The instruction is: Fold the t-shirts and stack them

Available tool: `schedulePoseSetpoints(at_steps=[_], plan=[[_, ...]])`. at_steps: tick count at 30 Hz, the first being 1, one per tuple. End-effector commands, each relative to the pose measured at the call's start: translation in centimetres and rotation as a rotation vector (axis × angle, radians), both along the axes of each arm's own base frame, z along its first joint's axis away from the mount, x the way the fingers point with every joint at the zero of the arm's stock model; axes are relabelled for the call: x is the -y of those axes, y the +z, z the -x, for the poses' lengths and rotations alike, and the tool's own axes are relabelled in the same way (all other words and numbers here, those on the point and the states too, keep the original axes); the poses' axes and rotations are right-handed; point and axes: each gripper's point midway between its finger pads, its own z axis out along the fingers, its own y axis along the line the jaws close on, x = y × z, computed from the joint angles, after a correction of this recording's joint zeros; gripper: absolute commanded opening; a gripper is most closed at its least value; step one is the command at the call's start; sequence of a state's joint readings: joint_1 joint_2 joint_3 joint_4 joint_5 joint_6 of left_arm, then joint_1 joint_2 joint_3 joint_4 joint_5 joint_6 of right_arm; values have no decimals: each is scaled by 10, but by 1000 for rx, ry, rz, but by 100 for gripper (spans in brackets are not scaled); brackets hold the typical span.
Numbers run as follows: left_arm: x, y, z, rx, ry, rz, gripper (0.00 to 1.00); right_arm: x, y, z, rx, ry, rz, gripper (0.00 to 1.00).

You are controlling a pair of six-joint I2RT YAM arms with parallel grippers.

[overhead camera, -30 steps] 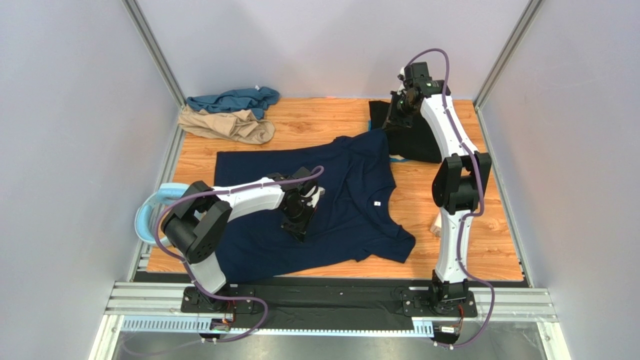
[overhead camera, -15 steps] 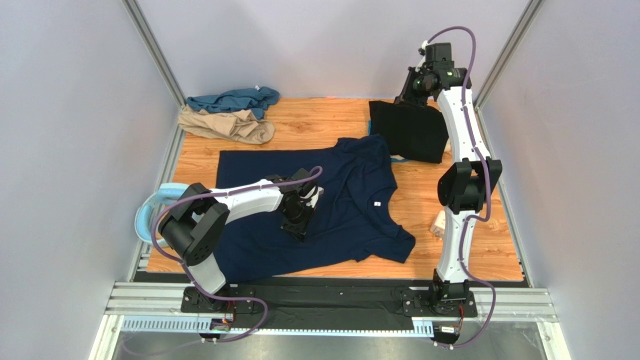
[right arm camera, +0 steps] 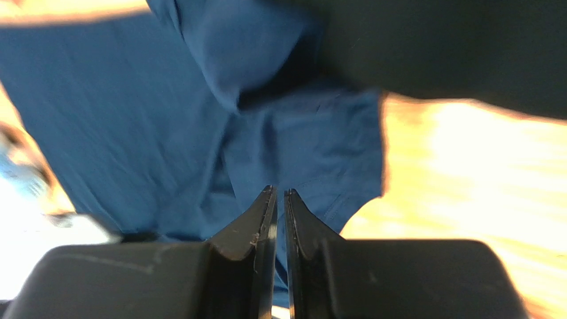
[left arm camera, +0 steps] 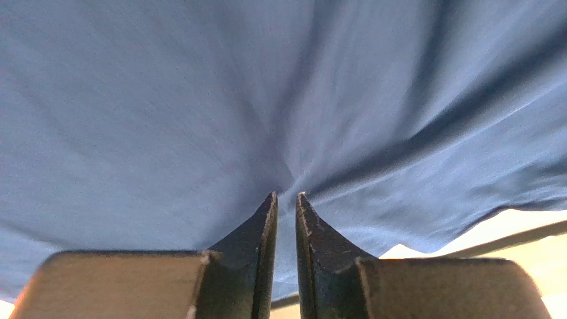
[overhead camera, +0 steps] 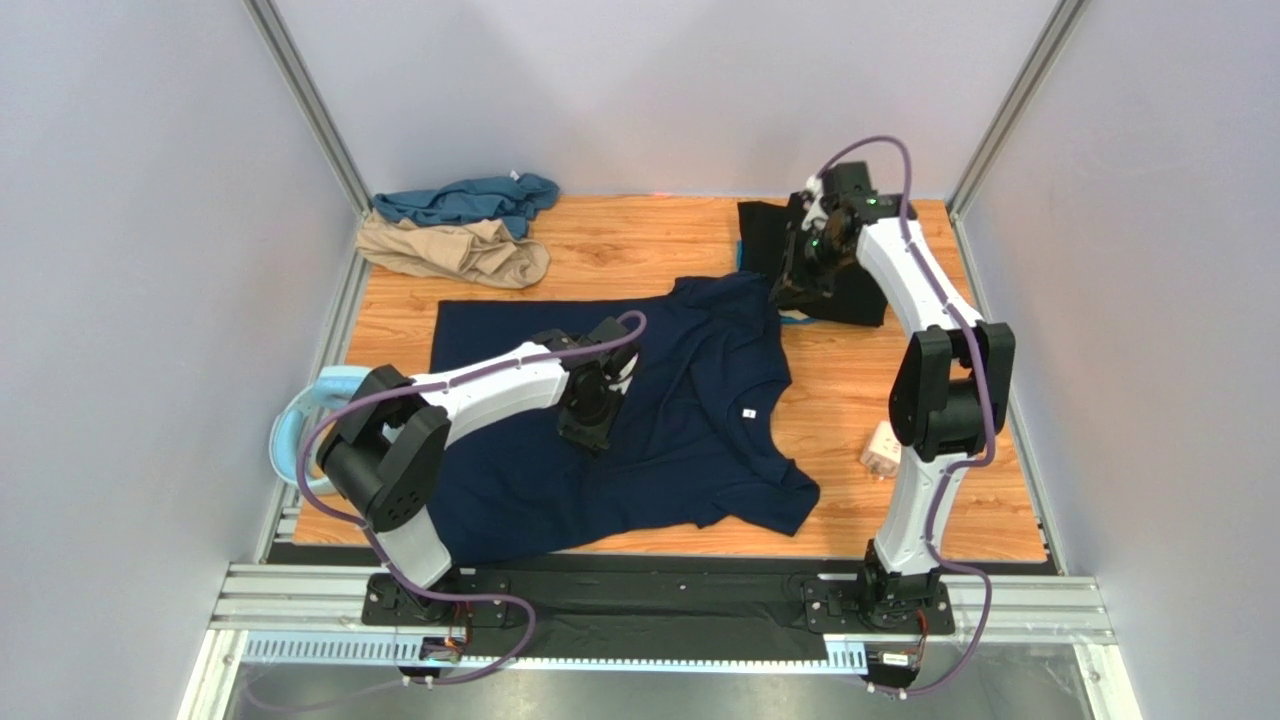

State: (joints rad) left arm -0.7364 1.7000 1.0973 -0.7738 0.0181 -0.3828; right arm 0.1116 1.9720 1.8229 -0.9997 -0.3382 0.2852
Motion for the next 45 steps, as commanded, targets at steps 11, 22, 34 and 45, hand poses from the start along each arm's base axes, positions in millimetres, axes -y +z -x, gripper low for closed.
schedulePoseSetpoints(at_steps=[11,22,34,45], plan=[[31,40,-65,101,-33,85,23,-40,-60,27,-60,163,105,13],[18,-7,-37,-30,-36,12,22,-22,-113,43,-232,145,218,11],[-7,-26,-8,-84,-50,-40,7,-7,-144,49,-345,131,307,0],[-40,-35,31,-123,-44,-80,2,17,-131,37,-303,82,361,0]])
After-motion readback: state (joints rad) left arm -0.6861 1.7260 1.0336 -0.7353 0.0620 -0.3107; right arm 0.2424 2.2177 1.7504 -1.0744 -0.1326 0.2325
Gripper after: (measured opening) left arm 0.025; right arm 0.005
